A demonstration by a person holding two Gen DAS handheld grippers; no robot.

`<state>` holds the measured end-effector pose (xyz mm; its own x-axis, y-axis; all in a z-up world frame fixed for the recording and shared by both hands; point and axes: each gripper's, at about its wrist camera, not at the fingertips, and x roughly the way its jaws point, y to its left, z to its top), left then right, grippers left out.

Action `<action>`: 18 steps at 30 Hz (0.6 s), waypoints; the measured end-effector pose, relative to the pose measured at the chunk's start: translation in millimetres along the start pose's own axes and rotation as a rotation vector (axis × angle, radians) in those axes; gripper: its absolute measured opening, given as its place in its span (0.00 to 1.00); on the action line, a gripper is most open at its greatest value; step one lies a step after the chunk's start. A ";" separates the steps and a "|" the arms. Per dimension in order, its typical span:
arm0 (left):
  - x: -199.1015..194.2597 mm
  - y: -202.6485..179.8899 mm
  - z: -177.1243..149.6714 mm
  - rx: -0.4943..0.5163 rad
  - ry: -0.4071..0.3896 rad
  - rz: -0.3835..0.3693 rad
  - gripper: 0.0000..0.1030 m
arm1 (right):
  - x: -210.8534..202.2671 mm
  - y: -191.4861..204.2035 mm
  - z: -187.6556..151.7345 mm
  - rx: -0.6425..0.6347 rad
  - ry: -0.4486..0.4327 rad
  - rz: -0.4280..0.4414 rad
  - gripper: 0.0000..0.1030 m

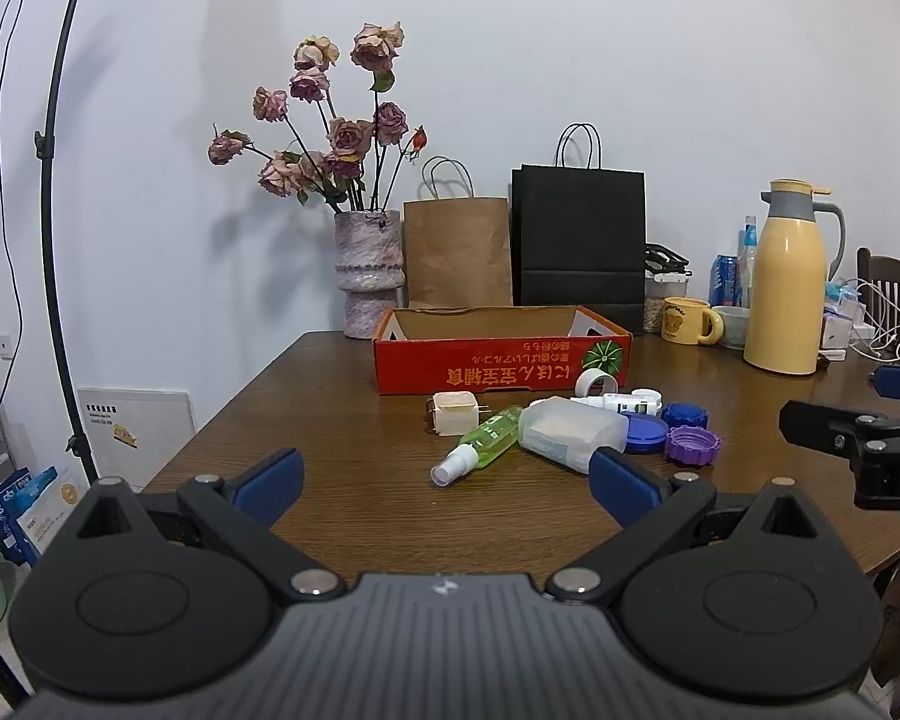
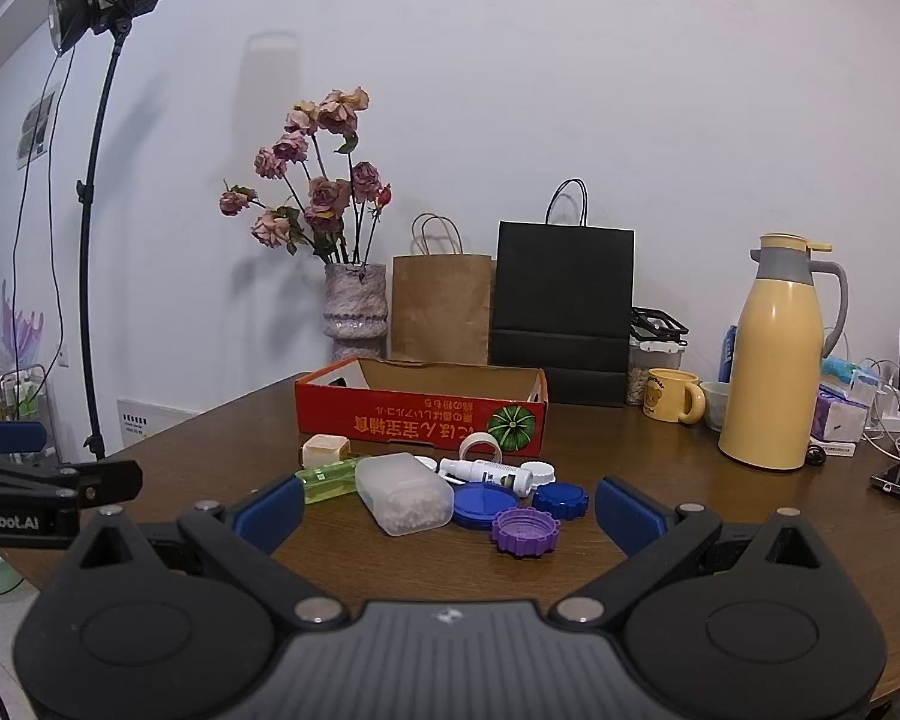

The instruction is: Organize rigid objects

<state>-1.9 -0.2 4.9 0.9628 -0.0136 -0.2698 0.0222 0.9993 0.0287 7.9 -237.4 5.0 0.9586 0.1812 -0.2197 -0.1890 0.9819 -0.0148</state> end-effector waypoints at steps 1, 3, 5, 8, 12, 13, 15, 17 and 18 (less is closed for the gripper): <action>-0.4 -0.1 0.3 0.000 -0.001 0.001 1.00 | -0.3 0.9 -0.1 -0.001 -0.002 0.000 1.00; -0.8 0.1 0.6 -0.001 0.000 -0.001 1.00 | 1.1 -0.7 0.3 0.001 -0.004 -0.001 1.00; -1.3 0.2 1.7 -0.003 0.000 0.000 1.00 | 1.1 0.0 0.5 -0.002 -0.003 -0.001 1.00; -1.3 0.5 1.3 -0.003 0.003 0.000 1.00 | -0.6 0.3 -0.4 0.001 -0.001 0.004 1.00; -1.7 0.9 1.0 -0.003 0.004 -0.001 1.00 | -1.1 -0.8 0.0 0.002 -0.004 0.006 1.00; -1.9 0.9 0.4 -0.003 0.002 -0.001 1.00 | -0.7 -0.7 0.0 0.002 -0.003 0.007 1.00; -1.6 1.5 -1.0 -0.003 0.000 -0.001 1.00 | -0.2 -0.3 0.2 0.002 -0.003 0.006 1.00; -1.5 1.8 -1.1 -0.004 -0.001 0.000 1.00 | -0.1 0.0 0.5 0.000 -0.004 0.006 1.00; -1.7 1.8 -1.0 -0.003 -0.002 0.001 1.00 | 0.1 0.1 0.5 -0.001 -0.006 0.005 1.00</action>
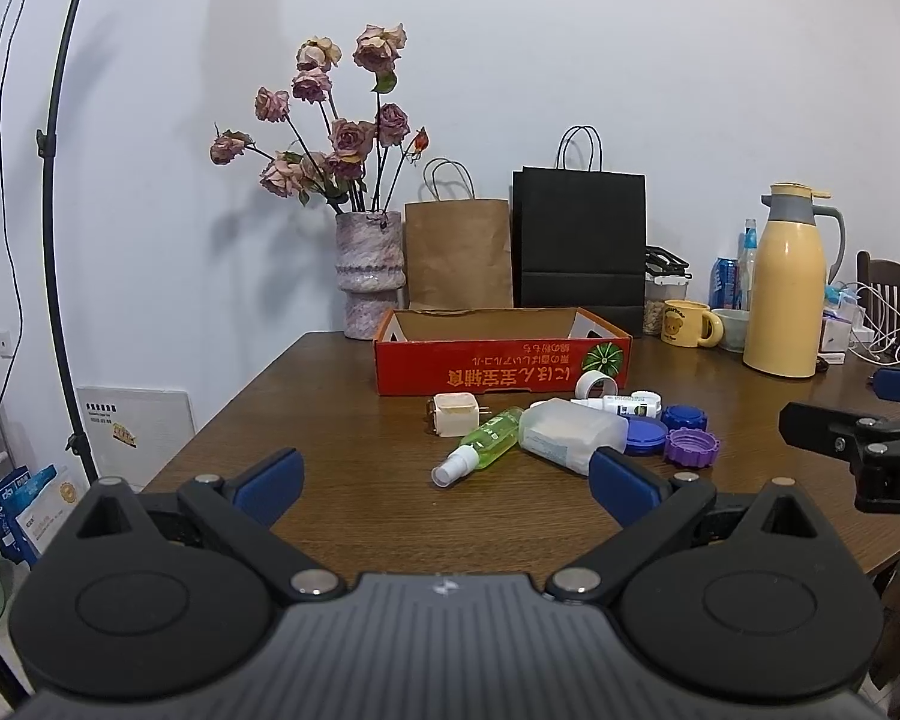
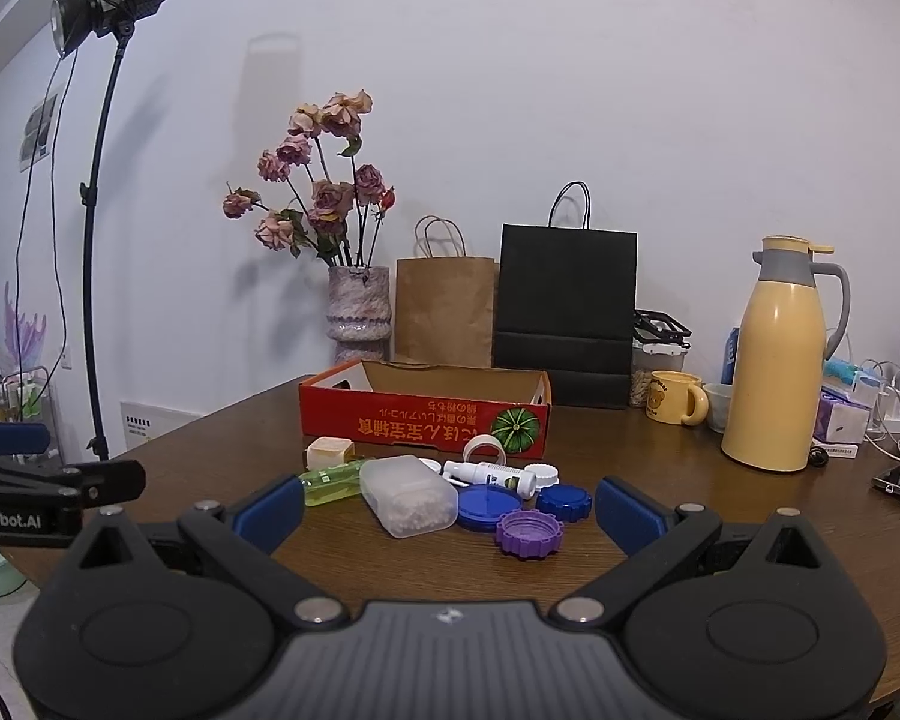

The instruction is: Organize rigid objects

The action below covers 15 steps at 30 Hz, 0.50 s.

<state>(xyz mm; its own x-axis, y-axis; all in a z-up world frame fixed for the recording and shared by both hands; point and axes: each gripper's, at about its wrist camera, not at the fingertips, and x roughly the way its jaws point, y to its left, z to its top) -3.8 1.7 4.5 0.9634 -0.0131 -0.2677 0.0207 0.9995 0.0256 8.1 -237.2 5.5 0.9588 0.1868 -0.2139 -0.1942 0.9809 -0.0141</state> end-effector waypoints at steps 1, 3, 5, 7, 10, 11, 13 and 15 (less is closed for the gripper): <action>0.1 -0.5 0.3 0.000 -0.001 0.000 1.00 | -0.1 0.2 0.2 0.000 -0.001 -0.001 1.00; 0.0 -1.1 0.0 0.001 -0.002 -0.002 1.00 | -0.4 0.9 -0.2 -0.002 -0.004 -0.002 1.00; 0.1 -1.8 -0.4 0.002 -0.001 -0.003 1.00 | -2.0 1.6 -1.9 -0.003 -0.005 -0.002 1.00; 0.2 -2.0 -0.6 0.001 -0.002 -0.003 1.00 | -1.9 1.4 -2.2 -0.001 -0.006 -0.002 1.00; 0.2 -2.5 -0.8 0.001 -0.002 -0.002 1.00 | -2.4 1.6 -2.6 -0.002 -0.008 -0.003 1.00; 0.2 -2.0 -0.2 0.001 -0.002 -0.002 1.00 | -2.5 1.6 -2.8 -0.003 -0.008 -0.001 1.00; 0.7 -2.6 -0.4 0.000 -0.002 -0.003 1.00 | -2.4 2.1 -3.7 -0.005 -0.008 -0.001 1.00; 0.4 -2.4 -0.6 0.001 -0.002 -0.003 1.00 | -2.7 2.0 -3.5 -0.003 -0.008 -0.002 1.00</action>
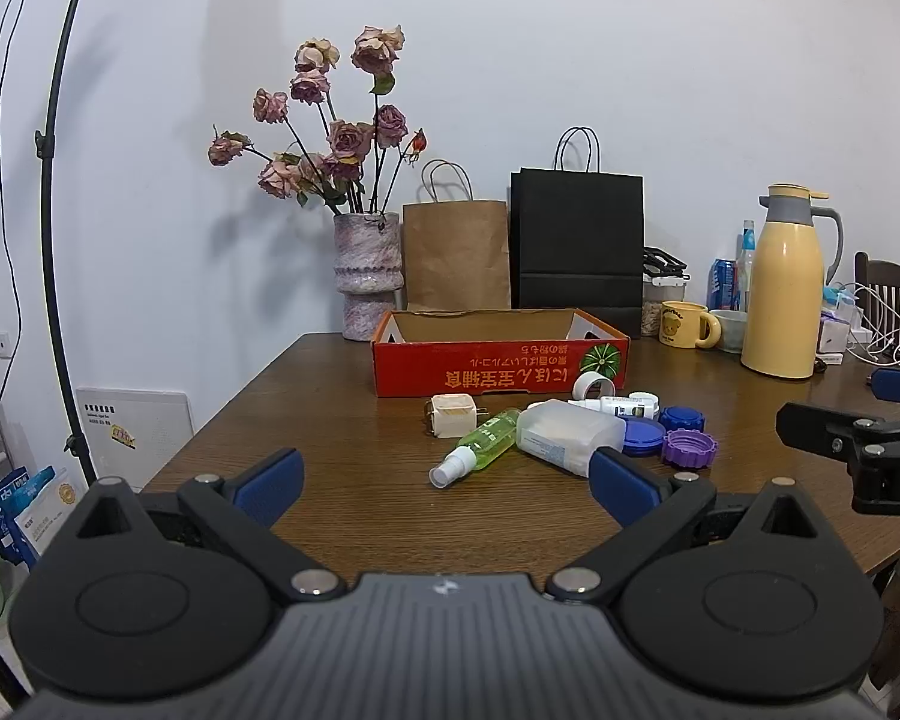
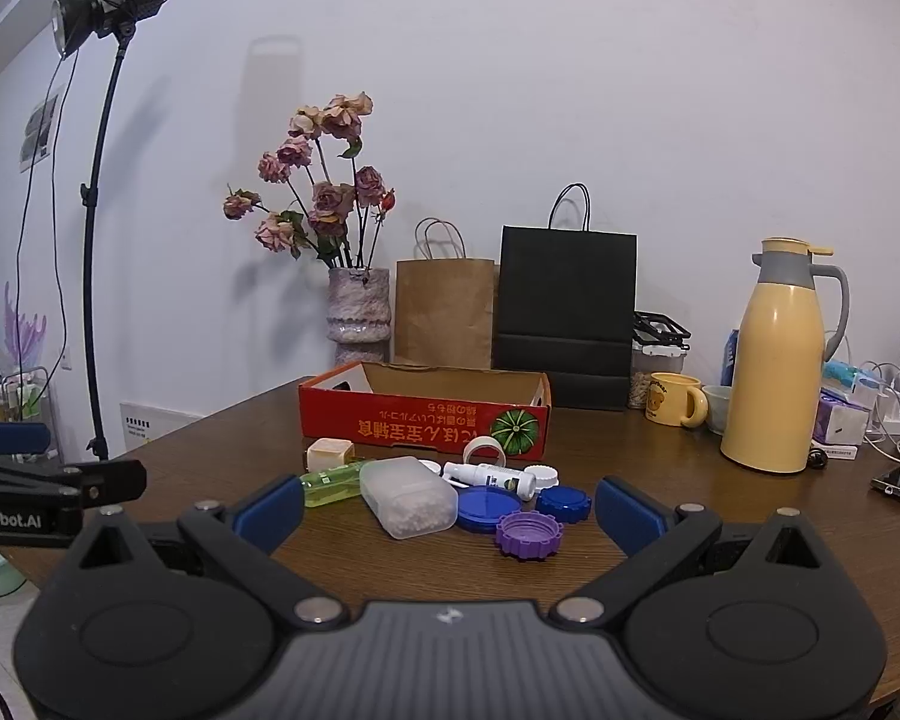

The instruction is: Organize rigid objects

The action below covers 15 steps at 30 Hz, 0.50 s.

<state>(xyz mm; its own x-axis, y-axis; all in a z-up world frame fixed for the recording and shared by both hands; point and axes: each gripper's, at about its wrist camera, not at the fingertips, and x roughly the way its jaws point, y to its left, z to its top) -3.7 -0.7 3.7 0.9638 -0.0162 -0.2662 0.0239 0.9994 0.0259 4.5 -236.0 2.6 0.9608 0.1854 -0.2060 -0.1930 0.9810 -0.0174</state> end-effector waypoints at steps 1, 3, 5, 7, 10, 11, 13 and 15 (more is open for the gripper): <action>0.1 -0.1 0.0 0.000 0.000 0.000 1.00 | 0.0 0.0 -0.1 0.000 0.000 0.000 1.00; -0.1 0.1 0.0 -0.001 0.000 0.000 1.00 | 0.0 0.3 -0.6 0.000 0.000 0.000 1.00; -0.1 0.0 -0.1 0.000 0.000 0.001 1.00 | 0.0 0.2 -0.5 -0.001 0.001 0.000 1.00; 0.0 0.0 -0.2 -0.001 0.000 0.000 1.00 | 0.1 0.4 -0.9 0.000 0.001 0.001 1.00; 0.9 -0.4 -1.0 -0.002 0.002 0.000 1.00 | 0.7 0.7 -1.4 0.000 0.004 0.001 1.00; 1.8 -0.8 -1.7 -0.003 0.005 -0.001 1.00 | 1.3 0.8 -2.1 0.000 0.007 0.001 1.00; 6.8 -2.0 -4.2 -0.006 0.016 -0.001 1.00 | 3.5 0.9 -3.7 0.001 0.014 0.001 1.00; 11.1 -2.6 -5.7 -0.010 0.028 -0.003 1.00 | 8.0 -0.4 -4.3 0.003 0.024 0.001 1.00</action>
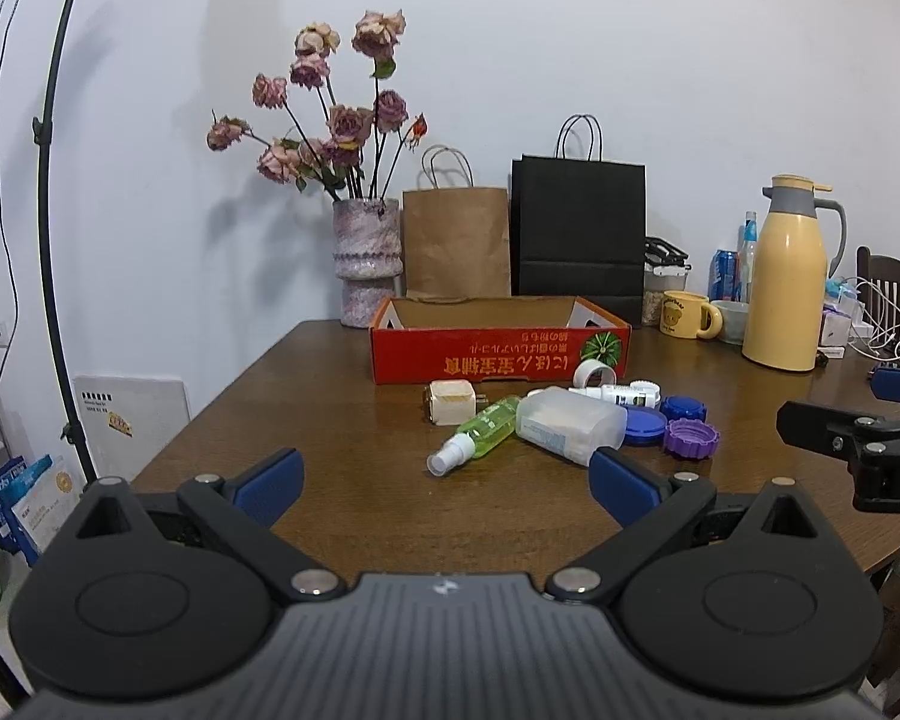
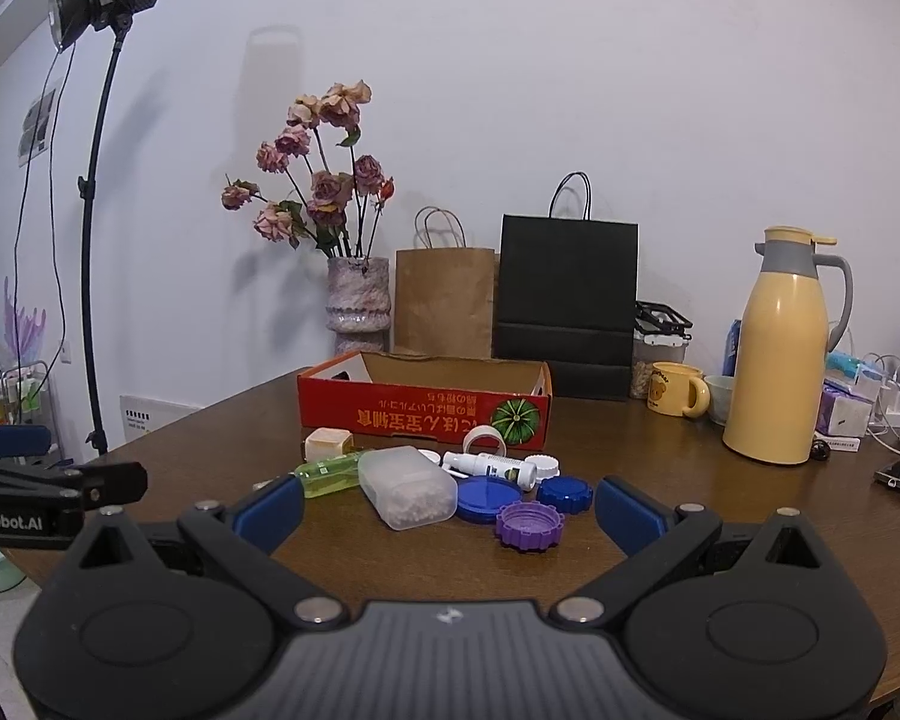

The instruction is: Organize rigid objects

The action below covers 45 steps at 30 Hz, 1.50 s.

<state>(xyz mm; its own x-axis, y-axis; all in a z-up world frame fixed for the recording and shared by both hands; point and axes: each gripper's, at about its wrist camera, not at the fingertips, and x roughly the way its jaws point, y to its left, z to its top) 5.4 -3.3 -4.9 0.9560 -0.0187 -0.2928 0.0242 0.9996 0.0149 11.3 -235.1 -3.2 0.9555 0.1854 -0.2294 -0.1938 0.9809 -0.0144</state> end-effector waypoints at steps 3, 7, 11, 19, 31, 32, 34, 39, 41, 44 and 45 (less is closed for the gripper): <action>6.8 -1.0 -2.9 -0.004 0.017 0.001 1.00 | 6.9 -2.4 -1.7 0.001 0.015 -0.006 1.00; 18.1 0.2 -4.6 -0.009 0.038 0.004 1.00 | 18.8 -7.6 -4.0 0.001 0.043 -0.016 1.00; 28.5 0.4 -4.9 -0.012 0.053 0.001 1.00 | 29.9 -11.1 -6.3 -0.003 0.065 -0.022 1.00; 54.3 0.3 2.2 -0.009 0.066 0.009 1.00 | 56.0 -17.1 -8.1 -0.012 0.103 -0.026 1.00; 95.4 -6.3 13.8 0.008 0.081 0.021 1.00 | 105.5 -31.2 -3.3 -0.038 0.143 -0.043 1.00; 99.1 -6.3 14.5 0.009 0.085 0.023 1.00 | 109.9 -32.6 -3.0 -0.038 0.148 -0.045 1.00; 107.3 -6.8 15.7 0.007 0.095 0.031 1.00 | 118.1 -36.0 -2.5 -0.035 0.156 -0.043 1.00; 125.2 -7.0 18.1 0.005 0.117 0.039 1.00 | 139.3 -42.5 -1.9 -0.045 0.185 -0.040 0.99; 131.6 -7.9 19.6 0.007 0.123 0.044 1.00 | 147.8 -45.2 -1.9 -0.049 0.200 -0.040 0.99; 141.3 -7.8 21.9 0.008 0.132 0.050 1.00 | 160.1 -48.4 -1.6 -0.053 0.222 -0.036 0.99; 144.4 -7.4 22.9 0.009 0.135 0.053 1.00 | 164.8 -49.5 -1.5 -0.051 0.231 -0.034 0.99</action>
<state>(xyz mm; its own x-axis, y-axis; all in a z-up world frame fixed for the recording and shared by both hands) 150.0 -13.9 -25.4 0.9080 0.0377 -0.4173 -0.0222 0.9989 0.0418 178.1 -253.2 -41.8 0.8865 0.1279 -0.4447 -0.1786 0.9811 -0.0739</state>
